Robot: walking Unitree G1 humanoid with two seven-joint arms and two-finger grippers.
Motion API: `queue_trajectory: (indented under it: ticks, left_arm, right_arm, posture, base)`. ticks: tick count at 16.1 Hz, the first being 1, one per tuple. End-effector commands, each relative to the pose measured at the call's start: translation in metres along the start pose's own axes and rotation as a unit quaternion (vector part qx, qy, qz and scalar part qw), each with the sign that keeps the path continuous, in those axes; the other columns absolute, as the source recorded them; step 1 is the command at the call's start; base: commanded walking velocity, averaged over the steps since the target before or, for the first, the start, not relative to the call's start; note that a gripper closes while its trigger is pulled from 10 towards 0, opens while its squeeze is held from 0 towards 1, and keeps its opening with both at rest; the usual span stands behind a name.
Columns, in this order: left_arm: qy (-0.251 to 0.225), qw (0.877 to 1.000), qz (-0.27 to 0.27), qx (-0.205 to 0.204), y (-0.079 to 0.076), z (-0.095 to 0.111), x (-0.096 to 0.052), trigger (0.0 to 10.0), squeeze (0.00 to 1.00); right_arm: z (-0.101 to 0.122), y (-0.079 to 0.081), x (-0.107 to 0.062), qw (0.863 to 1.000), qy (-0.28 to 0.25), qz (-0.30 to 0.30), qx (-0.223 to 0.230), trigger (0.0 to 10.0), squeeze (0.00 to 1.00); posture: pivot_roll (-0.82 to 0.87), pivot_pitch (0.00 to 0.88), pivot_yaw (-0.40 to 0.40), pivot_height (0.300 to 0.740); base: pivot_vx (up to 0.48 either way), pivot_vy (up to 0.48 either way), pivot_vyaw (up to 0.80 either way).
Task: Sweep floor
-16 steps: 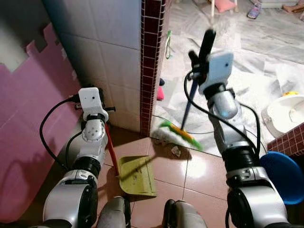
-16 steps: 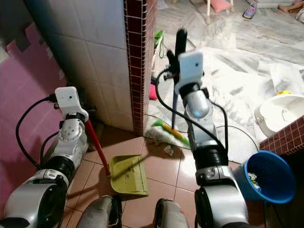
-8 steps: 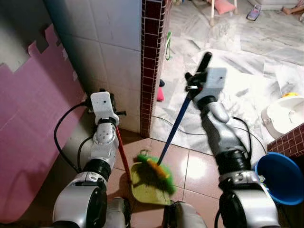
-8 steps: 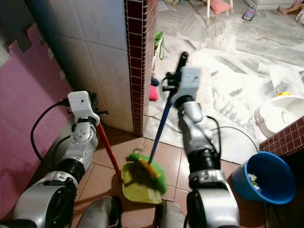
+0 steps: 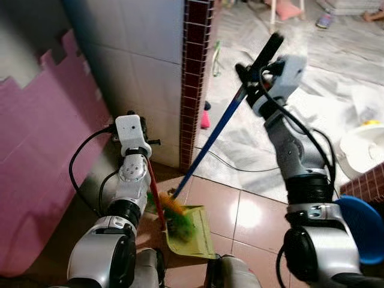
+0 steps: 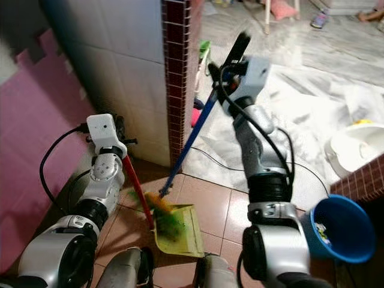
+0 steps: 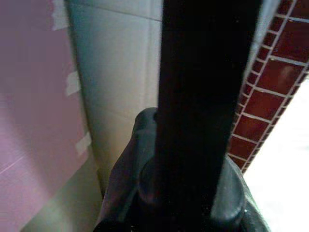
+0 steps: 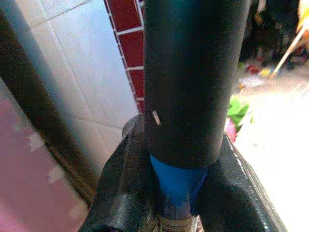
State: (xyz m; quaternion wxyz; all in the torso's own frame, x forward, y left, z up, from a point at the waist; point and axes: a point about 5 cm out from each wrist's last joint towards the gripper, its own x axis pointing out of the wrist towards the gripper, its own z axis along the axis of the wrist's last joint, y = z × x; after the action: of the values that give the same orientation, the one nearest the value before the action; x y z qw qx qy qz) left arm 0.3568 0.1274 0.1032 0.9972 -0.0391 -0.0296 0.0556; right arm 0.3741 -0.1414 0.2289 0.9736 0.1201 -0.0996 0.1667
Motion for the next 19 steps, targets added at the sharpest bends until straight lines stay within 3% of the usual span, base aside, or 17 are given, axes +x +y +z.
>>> queue_trajectory:
  ticks: [1,2,3,4,8,11,13,14,15,16,19]
  left_arm:
    - [0.003,1.0,-0.001,-0.005,-0.003,0.002,0.002,10.0,0.0]
    - [0.003,1.0,-0.001,-0.005,-0.002,0.002,0.002,10.0,0.0]
    - [-0.001,1.0,0.0,-0.01,-0.001,0.004,0.003,10.0,0.0]
    - [-0.007,1.0,-0.004,-0.021,-0.001,0.007,0.004,10.0,0.0]
    - [-0.036,0.999,-0.003,-0.039,0.0,0.022,0.009,10.0,0.0]
    - [-0.062,0.996,-0.032,-0.051,-0.001,0.036,0.009,10.0,0.0]
    - [-0.081,0.991,-0.059,-0.084,-0.006,0.047,0.007,10.0,0.0]
    - [-0.099,0.991,-0.059,-0.061,-0.005,0.053,0.005,10.0,0.0]
    - [-0.111,0.989,-0.07,-0.064,-0.005,0.06,0.0,10.0,0.0]
    - [-0.116,0.988,-0.074,-0.071,-0.005,0.062,-0.003,10.0,0.0]
    - [-0.118,0.989,-0.071,-0.063,0.0,0.063,-0.024,10.0,0.0]
  right_arm:
    - [0.024,-0.005,0.002,0.998,-0.049,-0.009,-0.044,10.0,0.0]
    - [0.025,-0.006,0.002,0.997,-0.052,-0.013,-0.048,10.0,0.0]
    - [0.034,-0.011,0.001,0.99,-0.075,-0.03,-0.113,10.0,0.0]
    - [0.04,-0.014,0.0,0.985,-0.092,-0.04,-0.143,10.0,0.0]
    - [0.049,-0.027,-0.006,0.97,-0.121,-0.078,-0.197,10.0,0.0]
    - [0.02,-0.035,-0.015,0.968,-0.069,-0.107,-0.217,10.0,0.0]
    - [-0.01,-0.035,-0.029,0.969,-0.031,-0.112,-0.217,10.0,0.0]
    - [-0.023,-0.035,-0.036,0.966,-0.016,-0.11,-0.235,10.0,0.0]
    - [-0.037,-0.039,-0.052,0.959,0.001,-0.124,-0.256,10.0,0.0]
    - [-0.041,-0.042,-0.057,0.958,0.006,-0.135,-0.255,10.0,0.0]
    - [-0.062,-0.034,-0.082,0.962,0.024,-0.148,-0.226,10.0,0.0]
  posture:
    - [-0.06,0.059,0.001,0.74]
    - [-0.06,0.059,0.001,0.74]
    - [-0.06,0.055,-0.002,0.74]
    - [-0.06,0.055,-0.002,0.74]
    - [-0.06,0.041,-0.001,0.74]
    - [-0.05,0.037,-0.004,0.74]
    - [-0.04,0.036,-0.006,0.74]
    - [-0.04,0.033,-0.012,0.74]
    - [-0.02,0.032,-0.014,0.74]
    - [-0.02,0.032,-0.014,0.74]
    - [-0.02,0.027,0.013,0.74]
  base:
    - [0.0,0.0,0.0]
    - [0.0,0.0,0.0]
    - [0.0,0.0,0.0]
    - [0.0,0.0,0.0]
    - [0.0,0.0,0.0]
    - [0.0,0.0,0.0]
    - [0.0,0.0,0.0]
    - [0.0,0.0,0.0]
    - [0.0,0.0,0.0]
    - [0.0,0.0,0.0]
    - [0.0,0.0,0.0]
